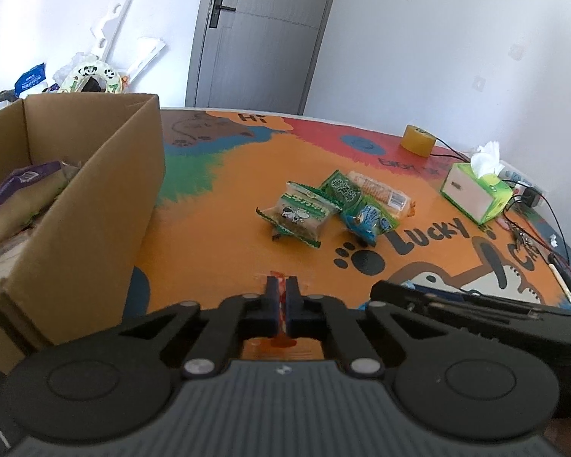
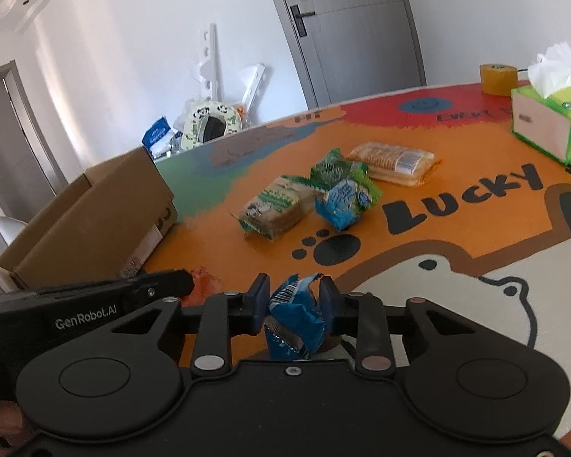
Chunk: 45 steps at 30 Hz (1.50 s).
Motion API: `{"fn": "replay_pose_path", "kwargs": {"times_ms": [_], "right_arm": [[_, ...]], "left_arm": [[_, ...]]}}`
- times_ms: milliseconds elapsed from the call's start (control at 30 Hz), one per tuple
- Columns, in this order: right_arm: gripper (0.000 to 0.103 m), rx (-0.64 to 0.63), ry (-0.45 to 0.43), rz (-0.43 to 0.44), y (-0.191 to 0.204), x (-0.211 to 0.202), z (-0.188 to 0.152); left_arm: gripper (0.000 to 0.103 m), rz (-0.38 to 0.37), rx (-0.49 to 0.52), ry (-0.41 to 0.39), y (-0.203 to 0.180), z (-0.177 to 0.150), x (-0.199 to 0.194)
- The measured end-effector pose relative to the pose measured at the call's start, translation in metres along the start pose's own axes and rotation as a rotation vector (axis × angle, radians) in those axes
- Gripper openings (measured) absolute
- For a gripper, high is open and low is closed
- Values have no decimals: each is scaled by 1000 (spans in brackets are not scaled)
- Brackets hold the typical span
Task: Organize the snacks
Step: 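Lift the red bar and blue packet off the mat with both grippers, then carry both snacks over the cardboard box and open both grippers to drop them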
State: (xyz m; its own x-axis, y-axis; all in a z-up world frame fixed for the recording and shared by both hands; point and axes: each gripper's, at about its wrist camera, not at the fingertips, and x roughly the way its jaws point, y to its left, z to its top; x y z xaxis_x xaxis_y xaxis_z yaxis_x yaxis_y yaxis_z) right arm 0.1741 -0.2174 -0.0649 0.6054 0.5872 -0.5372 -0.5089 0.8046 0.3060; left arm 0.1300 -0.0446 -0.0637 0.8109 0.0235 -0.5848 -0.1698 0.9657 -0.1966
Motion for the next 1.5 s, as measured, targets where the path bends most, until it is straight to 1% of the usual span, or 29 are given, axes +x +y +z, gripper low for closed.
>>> {"fn": "replay_pose_path", "kwargs": {"times_ms": [100,267,333,367,433,467,533,600,633,667,700,733,800,867,1167,1367,1500], "right_arm": [[29,-5,-2,-6,2,-2,0],[31,9,16,-36,-2,-1,-5],[34,13,18,-52,-5,-4,-8],[36,11,18,-58,-5,-5,-9],[52,10,25,-65,-6,-6,-10],[55,8,27,-72,-6,-7,-11],[56,-5,36,-80,-5,-6,-13],[55,-32,29,-85,-3,-6,-16],[49,-47,28,-97,-1,-6,-16],[40,-56,28,-102,-1,-6,-16],[31,-52,30,-102,-1,-6,-16],[30,-34,31,-92,-4,-7,-14],[30,-19,22,-76,-6,-9,-13],[30,-25,5,-82,-5,-11,-11],[30,-33,-77,-61,9,-27,10],[30,-50,-122,-29,25,-33,27],[30,-70,-140,-14,38,-33,34]], "left_arm": [[2,-6,2,14,1,-1,0],[8,-19,9,31,-1,-3,0],[23,-14,15,36,-3,-4,4],[26,-14,14,39,-4,-5,5],[32,-15,17,46,-5,-6,9],[33,-10,18,52,-6,-6,12],[33,-1,19,64,-6,-9,17],[33,4,32,45,-6,-12,17],[32,6,40,40,-6,-13,17],[30,12,49,38,-7,-13,17],[25,20,51,35,-7,-14,17],[20,17,46,33,-6,-13,16],[17,-7,39,34,-4,-11,15],[17,-14,48,13,-4,-9,9],[17,-37,55,-67,-6,13,-24],[17,-34,46,-129,0,30,-47],[17,-14,32,-159,7,38,-58]]}}
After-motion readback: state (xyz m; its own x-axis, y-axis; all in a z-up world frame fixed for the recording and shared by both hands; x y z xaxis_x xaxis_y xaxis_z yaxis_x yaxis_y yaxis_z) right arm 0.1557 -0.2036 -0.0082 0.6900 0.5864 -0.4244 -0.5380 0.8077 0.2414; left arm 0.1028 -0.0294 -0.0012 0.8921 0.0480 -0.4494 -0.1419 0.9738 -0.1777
